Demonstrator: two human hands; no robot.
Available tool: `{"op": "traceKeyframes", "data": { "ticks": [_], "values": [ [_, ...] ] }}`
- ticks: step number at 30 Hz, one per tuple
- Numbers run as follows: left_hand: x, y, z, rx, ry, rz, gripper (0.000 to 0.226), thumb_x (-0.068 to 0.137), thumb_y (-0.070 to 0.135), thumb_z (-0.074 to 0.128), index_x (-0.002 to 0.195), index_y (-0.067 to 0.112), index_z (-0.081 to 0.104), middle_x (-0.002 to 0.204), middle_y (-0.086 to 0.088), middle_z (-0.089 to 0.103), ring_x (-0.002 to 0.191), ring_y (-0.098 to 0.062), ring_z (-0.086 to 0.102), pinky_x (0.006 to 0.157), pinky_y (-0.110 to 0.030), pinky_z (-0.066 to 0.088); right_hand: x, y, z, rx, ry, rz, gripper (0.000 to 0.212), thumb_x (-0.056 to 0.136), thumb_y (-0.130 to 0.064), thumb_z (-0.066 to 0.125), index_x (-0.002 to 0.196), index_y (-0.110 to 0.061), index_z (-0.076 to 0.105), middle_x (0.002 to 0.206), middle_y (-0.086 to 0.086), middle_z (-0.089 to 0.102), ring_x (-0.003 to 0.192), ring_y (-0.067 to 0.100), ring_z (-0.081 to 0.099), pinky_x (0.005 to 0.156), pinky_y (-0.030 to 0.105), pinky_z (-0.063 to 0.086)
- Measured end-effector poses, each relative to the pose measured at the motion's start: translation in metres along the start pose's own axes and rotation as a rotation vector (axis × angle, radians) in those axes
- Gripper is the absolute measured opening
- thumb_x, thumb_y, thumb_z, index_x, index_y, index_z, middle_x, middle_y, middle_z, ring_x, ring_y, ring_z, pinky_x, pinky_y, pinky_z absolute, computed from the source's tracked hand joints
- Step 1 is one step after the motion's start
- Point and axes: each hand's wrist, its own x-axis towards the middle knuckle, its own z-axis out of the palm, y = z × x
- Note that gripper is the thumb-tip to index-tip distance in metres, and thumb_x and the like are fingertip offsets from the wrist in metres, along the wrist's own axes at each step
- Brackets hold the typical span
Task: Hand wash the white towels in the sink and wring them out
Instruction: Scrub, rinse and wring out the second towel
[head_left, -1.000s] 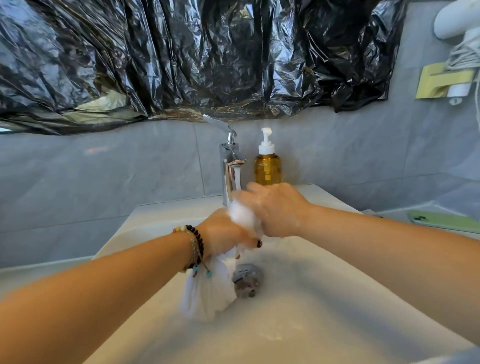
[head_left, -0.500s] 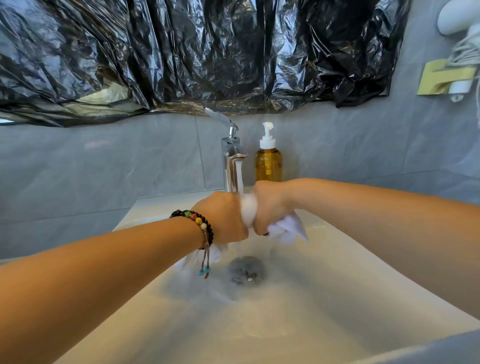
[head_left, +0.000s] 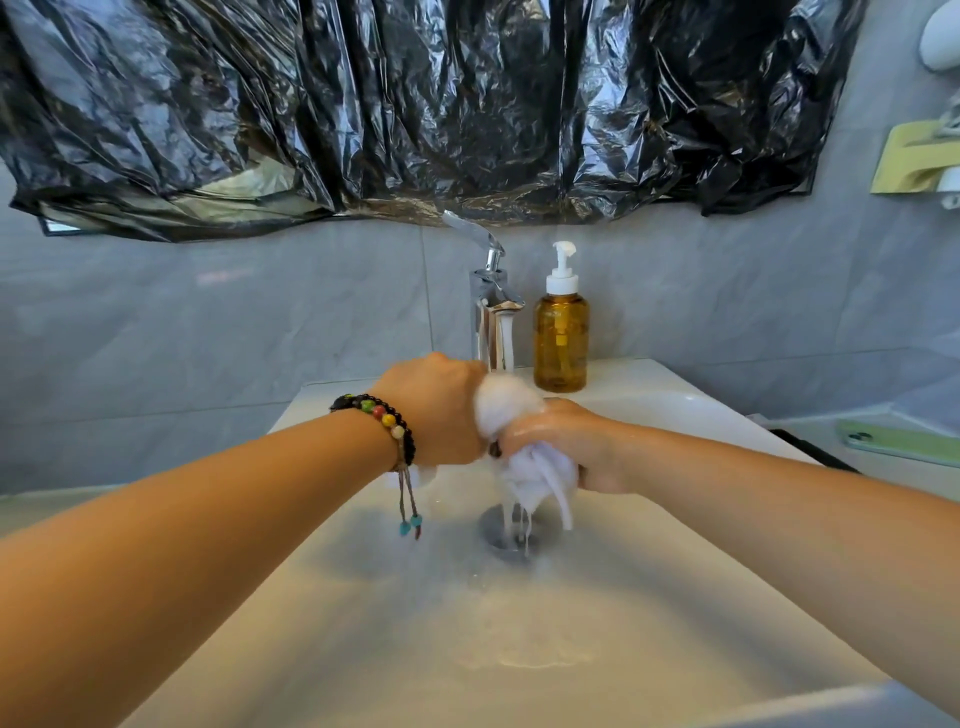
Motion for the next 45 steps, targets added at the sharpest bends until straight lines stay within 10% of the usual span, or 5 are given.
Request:
{"op": "traceKeyframes", "data": {
  "ticks": [12, 17, 23, 39, 45],
  "values": [
    [-0.035, -0.027, 0.011, -0.967, -0.061, -0.540, 0.016, 0.069, 0.022, 0.081, 0.064, 0.015, 0.068, 0.065, 0.000, 0.068, 0.056, -0.014, 0.058, 0.056, -0.021, 0.045, 0.041, -0.030, 0.041, 0.609, 0.165, 0.070, 0.050, 0.078, -0.043, 0.060, 0.113, -0.007, 0.066, 0.104, 0.020, 0.070, 0.108, 0.040, 0.064, 0.095, 0.050, 0.049],
    [-0.035, -0.008, 0.004, -0.926, -0.134, -0.484, 0.012, 0.074, 0.016, 0.077, 0.070, 0.013, 0.066, 0.069, -0.001, 0.065, 0.063, -0.016, 0.058, 0.061, -0.024, 0.047, 0.043, -0.047, 0.045, 0.697, 0.394, -0.009, 0.010, 0.091, -0.012, 0.057, 0.088, -0.004, 0.061, 0.071, 0.008, 0.064, 0.060, 0.020, 0.059, 0.055, 0.028, 0.052],
    [-0.033, 0.003, 0.004, -0.886, -0.161, -0.476, 0.023, 0.071, 0.025, 0.080, 0.083, 0.009, 0.071, 0.078, -0.004, 0.068, 0.066, -0.016, 0.060, 0.055, -0.023, 0.045, 0.035, -0.052, 0.038, 0.531, 0.695, 0.057, 0.020, 0.090, -0.014, 0.045, 0.076, -0.013, 0.058, 0.084, 0.006, 0.062, 0.088, 0.028, 0.062, 0.075, 0.035, 0.052],
    [0.019, -0.003, 0.020, -1.999, 0.541, -1.090, 0.093, 0.035, 0.064, 0.072, 0.115, 0.018, 0.065, 0.107, -0.005, 0.073, 0.092, -0.025, 0.071, 0.089, -0.043, 0.056, 0.007, -0.023, 0.012, 0.310, -0.026, 0.478, 0.063, 0.074, -0.055, 0.065, 0.118, -0.009, 0.065, 0.118, 0.020, 0.066, 0.100, 0.042, 0.065, 0.081, 0.054, 0.054],
    [0.030, 0.021, 0.036, -2.083, 0.452, -1.070, 0.092, 0.029, 0.037, 0.075, 0.117, 0.013, 0.067, 0.105, -0.004, 0.073, 0.086, -0.028, 0.072, 0.082, -0.044, 0.058, -0.001, -0.018, 0.004, 0.304, 0.398, 0.212, 0.019, 0.089, -0.022, 0.058, 0.099, -0.008, 0.065, 0.087, 0.012, 0.068, 0.076, 0.026, 0.066, 0.069, 0.035, 0.056]
  ]
}}
